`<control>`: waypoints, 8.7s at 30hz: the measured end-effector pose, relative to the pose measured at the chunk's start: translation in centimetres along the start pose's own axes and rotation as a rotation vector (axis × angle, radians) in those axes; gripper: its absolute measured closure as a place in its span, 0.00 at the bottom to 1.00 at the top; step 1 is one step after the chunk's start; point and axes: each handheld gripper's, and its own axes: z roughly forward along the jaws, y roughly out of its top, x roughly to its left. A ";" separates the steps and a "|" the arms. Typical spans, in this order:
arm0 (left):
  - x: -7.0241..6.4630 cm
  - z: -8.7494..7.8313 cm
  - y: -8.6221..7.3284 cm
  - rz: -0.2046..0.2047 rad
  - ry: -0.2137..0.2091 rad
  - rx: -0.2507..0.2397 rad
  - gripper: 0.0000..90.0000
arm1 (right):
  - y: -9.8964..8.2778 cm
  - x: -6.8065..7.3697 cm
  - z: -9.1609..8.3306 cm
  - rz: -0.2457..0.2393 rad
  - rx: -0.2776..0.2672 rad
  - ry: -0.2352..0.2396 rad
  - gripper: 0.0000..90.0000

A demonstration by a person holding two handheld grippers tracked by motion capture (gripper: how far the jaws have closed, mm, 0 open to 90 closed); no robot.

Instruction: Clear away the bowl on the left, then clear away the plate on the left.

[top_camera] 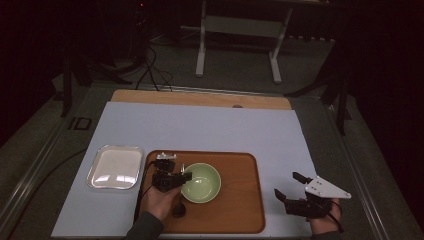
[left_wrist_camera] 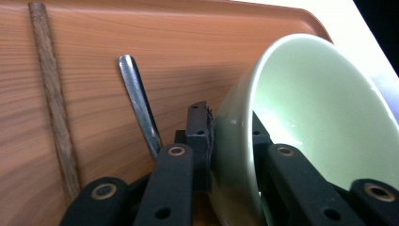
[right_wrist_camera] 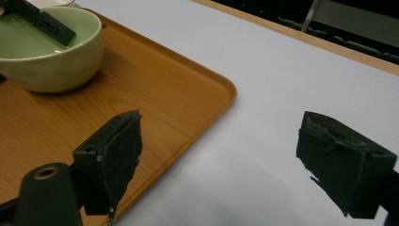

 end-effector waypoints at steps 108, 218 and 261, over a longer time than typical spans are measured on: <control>11.6 -14.0 1.6 -0.229 0.129 -0.471 0.52 | -0.1 0.0 0.0 -0.001 0.006 0.007 0.16; 22.6 -14.2 -2.9 -0.421 0.282 -0.246 0.93 | -0.1 0.1 0.1 -0.006 0.022 0.019 0.16; 20.5 -15.3 -1.9 -0.379 0.131 -0.389 1.00 | -0.1 0.1 0.2 -0.009 0.023 0.020 0.16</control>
